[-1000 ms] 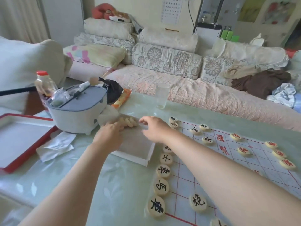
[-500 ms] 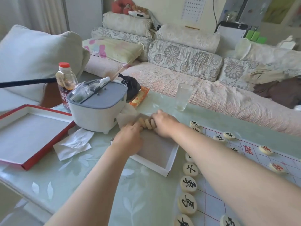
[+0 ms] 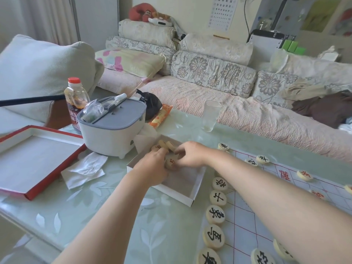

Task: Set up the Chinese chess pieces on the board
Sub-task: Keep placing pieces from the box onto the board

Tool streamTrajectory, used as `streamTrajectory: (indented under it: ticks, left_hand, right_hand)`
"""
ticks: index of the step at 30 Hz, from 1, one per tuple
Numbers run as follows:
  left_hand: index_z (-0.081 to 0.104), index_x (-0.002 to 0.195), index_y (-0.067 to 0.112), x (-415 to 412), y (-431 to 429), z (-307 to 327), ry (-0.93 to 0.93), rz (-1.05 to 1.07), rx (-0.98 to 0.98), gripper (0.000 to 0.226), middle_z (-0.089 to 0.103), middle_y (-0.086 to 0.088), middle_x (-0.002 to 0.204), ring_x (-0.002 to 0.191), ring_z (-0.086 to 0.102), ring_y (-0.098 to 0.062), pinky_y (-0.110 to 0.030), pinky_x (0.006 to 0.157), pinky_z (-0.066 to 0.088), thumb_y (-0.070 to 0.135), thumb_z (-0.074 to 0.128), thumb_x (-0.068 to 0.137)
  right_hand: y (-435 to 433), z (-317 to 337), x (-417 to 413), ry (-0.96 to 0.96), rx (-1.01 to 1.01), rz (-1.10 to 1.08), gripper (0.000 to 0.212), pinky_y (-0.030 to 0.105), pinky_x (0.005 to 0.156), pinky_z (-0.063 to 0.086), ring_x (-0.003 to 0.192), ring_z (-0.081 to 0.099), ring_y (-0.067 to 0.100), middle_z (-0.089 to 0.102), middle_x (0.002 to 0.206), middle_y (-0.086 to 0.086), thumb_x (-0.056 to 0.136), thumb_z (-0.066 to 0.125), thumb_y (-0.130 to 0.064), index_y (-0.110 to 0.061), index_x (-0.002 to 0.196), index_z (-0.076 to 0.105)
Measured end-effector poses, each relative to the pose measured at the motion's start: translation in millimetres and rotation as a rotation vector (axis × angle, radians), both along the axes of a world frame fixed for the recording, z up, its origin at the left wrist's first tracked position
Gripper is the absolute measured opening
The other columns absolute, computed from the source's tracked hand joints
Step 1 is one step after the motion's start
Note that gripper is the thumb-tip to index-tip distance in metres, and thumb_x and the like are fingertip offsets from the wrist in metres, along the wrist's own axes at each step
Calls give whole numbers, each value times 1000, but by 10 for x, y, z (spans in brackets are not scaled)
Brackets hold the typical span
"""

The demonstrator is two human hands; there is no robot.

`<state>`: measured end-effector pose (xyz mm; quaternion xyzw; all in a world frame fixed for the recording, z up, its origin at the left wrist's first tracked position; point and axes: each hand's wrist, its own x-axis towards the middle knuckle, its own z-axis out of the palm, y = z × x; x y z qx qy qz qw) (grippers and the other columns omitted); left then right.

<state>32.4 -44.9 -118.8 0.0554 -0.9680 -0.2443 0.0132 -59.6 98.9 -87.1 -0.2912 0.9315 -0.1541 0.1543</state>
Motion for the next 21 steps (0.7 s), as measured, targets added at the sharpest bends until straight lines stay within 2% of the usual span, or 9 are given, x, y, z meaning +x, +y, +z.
streamTrajectory:
  ticks: [3, 6, 9, 11, 14, 16, 18, 21]
  left_hand:
    - [40, 135, 21, -5, -11, -6, -25, 31, -34, 52, 48, -1, 129, 116, 50, -23, -40, 96, 46, 17, 55, 85]
    - [37, 140, 23, -20, 7, -11, -26, 0, -28, 59, 45, -1, 136, 121, 46, -24, -41, 99, 44, 19, 56, 84]
    - [38, 141, 28, -31, 47, -30, -6, -37, -49, 60, 41, -1, 142, 126, 39, -27, -43, 103, 40, 31, 56, 84]
    - [43, 136, 34, -36, 64, -41, -4, -46, -57, 52, 37, 0, 144, 128, 35, -29, -43, 105, 37, 38, 55, 85]
    - [48, 132, 37, -46, 67, -30, -36, -32, -65, 43, 35, -3, 143, 127, 32, -30, -40, 104, 36, 38, 50, 89]
    - [52, 129, 34, -42, 72, 6, -11, -8, -74, 40, 42, -5, 136, 122, 38, -29, -36, 99, 38, 40, 51, 90]
    - [54, 125, 34, -41, 71, 27, 12, 10, -114, 38, 49, -4, 128, 117, 46, -27, -35, 95, 41, 44, 52, 89]
    - [58, 117, 28, -64, 69, 24, 34, 39, -178, 34, 56, -3, 119, 108, 54, -25, -36, 93, 46, 44, 53, 88]
  right_hand:
    - [1, 29, -82, 54, -115, -96, 39, 24, 92, 47, 111, 62, 16, 67, 119, -2, 85, 60, -18, -24, 123, 67]
    - [-62, -5, -133, 164, -73, -58, 54, 29, 104, 43, 128, 51, 19, 55, 140, -2, 86, 53, -8, -27, 136, 55]
    - [-146, -90, -162, 174, -42, 8, 66, 31, 110, 38, 137, 44, 20, 46, 152, -3, 89, 51, -5, -33, 149, 41]
    - [-185, -156, -196, 182, -24, 30, 69, 32, 111, 37, 138, 44, 22, 44, 153, -2, 90, 51, -7, -36, 151, 36]
    - [-208, -234, -245, 212, -14, 45, 59, 36, 108, 39, 133, 47, 27, 46, 147, 3, 94, 55, -17, -34, 149, 41]
    - [-192, -253, -256, 228, 7, 35, 50, 36, 103, 43, 125, 53, 28, 48, 137, 6, 95, 57, -33, -32, 145, 48]
    - [-143, -253, -253, 232, 24, 17, 52, 34, 101, 45, 121, 55, 25, 51, 132, 6, 91, 62, -43, -29, 140, 53]
    - [-32, -216, -212, 234, 43, 23, 58, 31, 99, 45, 118, 57, 21, 57, 128, 3, 83, 69, -47, -27, 136, 56]
